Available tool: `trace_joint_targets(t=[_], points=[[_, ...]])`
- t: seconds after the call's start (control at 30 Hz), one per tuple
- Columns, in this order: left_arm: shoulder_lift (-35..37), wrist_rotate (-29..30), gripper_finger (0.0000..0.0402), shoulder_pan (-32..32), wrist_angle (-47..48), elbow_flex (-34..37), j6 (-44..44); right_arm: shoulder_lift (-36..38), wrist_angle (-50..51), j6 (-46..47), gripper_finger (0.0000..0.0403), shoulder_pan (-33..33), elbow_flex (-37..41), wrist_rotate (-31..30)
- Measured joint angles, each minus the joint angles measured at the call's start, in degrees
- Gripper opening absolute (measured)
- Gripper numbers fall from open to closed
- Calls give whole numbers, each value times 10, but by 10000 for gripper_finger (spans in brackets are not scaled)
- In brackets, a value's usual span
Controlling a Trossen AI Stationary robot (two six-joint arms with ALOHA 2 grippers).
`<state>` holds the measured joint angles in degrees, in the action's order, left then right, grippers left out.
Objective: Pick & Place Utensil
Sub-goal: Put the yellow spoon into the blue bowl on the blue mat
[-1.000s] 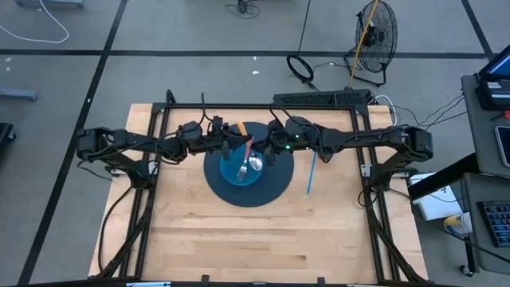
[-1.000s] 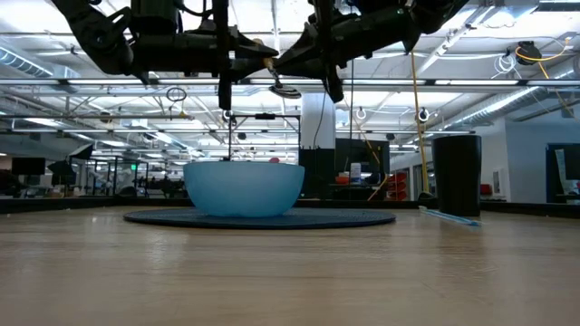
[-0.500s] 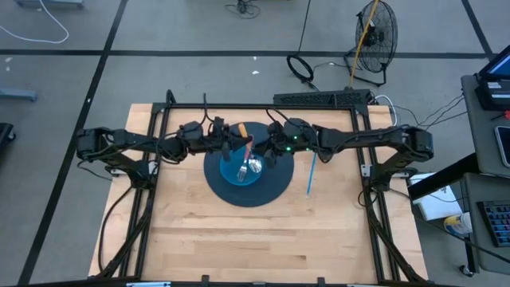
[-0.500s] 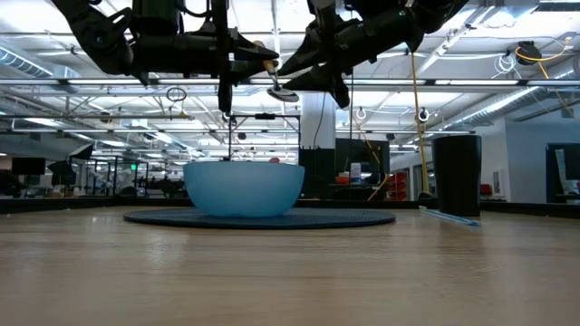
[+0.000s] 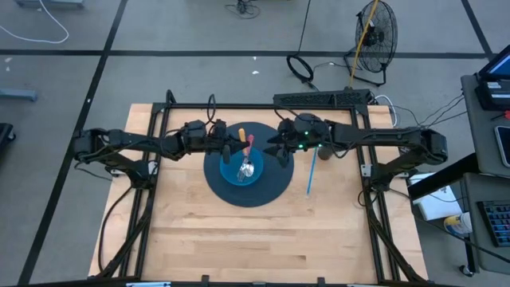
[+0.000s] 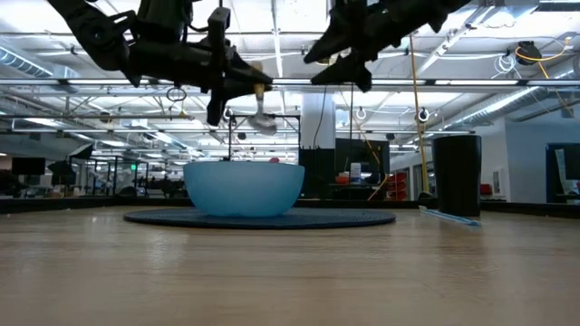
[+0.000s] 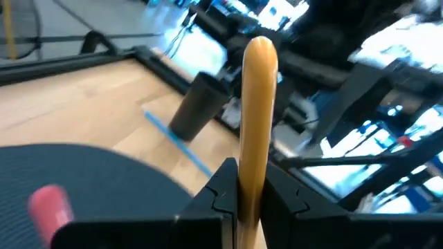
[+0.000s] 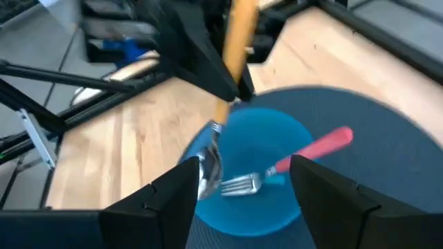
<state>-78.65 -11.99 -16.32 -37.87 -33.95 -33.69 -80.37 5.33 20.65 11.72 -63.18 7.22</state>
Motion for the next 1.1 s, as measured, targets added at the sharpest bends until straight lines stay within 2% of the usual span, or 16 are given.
trace_joint_targets(t=[0.2,0.47,0.7,0.83,1.1], points=[[30,0,31,-17,117,0,37,53,33,-24,220,-3,5,1],[31,14,31,-21,142,0,72,151,42,-36,215,-17,48,-2],[21,43,31,-30,156,0,77,254,42,3,214,-37,114,-67],[-1,41,31,-32,150,0,65,304,39,20,210,-56,149,-109],[-40,31,31,-32,137,0,52,350,28,26,207,-91,174,-162]])
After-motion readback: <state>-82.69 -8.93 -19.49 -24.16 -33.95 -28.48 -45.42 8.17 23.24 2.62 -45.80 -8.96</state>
